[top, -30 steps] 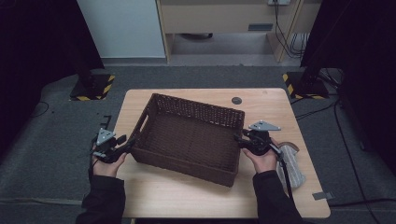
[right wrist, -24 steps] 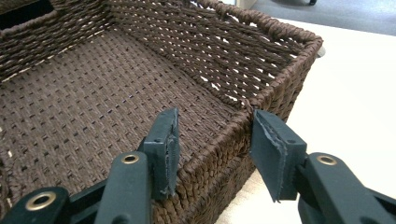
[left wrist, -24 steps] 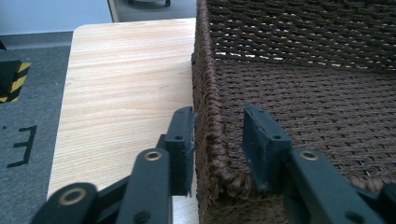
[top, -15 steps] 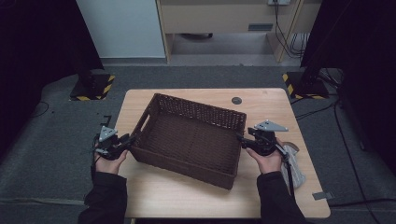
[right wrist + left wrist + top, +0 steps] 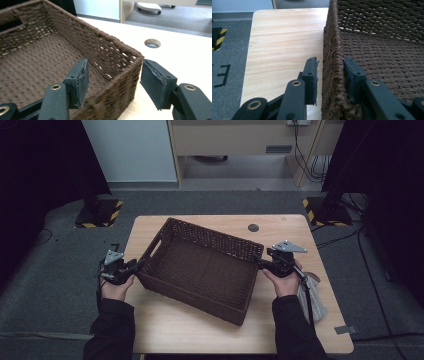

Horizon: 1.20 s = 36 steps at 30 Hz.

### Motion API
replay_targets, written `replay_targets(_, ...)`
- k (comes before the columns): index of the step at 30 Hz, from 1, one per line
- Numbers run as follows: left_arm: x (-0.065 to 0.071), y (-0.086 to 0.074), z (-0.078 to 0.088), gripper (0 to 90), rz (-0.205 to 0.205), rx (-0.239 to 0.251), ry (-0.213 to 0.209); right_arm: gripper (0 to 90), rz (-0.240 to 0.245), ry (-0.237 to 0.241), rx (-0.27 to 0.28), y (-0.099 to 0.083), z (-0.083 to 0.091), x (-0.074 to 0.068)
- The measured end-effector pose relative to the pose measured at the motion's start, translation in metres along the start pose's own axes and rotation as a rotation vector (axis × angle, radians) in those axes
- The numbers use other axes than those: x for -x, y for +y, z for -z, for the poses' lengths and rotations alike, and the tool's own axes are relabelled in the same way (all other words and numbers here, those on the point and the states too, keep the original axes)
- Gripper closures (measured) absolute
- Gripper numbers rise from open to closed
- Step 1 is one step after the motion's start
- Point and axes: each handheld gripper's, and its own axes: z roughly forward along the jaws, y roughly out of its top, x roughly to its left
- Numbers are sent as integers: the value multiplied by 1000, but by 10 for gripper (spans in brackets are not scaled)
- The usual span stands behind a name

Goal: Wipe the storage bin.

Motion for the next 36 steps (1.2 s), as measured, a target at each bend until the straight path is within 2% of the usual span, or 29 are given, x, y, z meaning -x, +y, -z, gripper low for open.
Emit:
replay_targets(3, -1, 1, -2, 635, 7, 0, 9, 392, 21, -16, -40, -3, -5, 2)
replay_targets(7, -1, 1, 2, 580, 14, 2, 23, 414, 30, -23, -36, -4, -6, 0)
replay_targets(12, 0, 1, 10, 523, 17, 27, 19, 463, 56, -8, -49, -5, -2, -3)
replay_targets(16, 1, 2, 19, 510, 14, 43, 21, 478, 46, 1, -56, -7, 3, -4)
replay_targets(22, 8, 1, 28, 519, 0, 55, 15, 480, 42, -11, -52, -15, 16, -11)
replay_targets(27, 9, 2, 24, 558, -1, 49, 19, 459, 51, -17, -51, -16, 21, -12)
replay_targets(29, 8, 3, 20, 562, -2, 46, 16, 445, 41, -18, -35, -15, 21, -11)
replay_targets(33, 9, 6, 11, 580, -13, 33, 14, 437, 36, -40, -4, -9, 19, -4)
replay_targets(36, 9, 9, 5, 607, -32, 12, 15, 435, 28, -39, -2, -5, 14, 2)
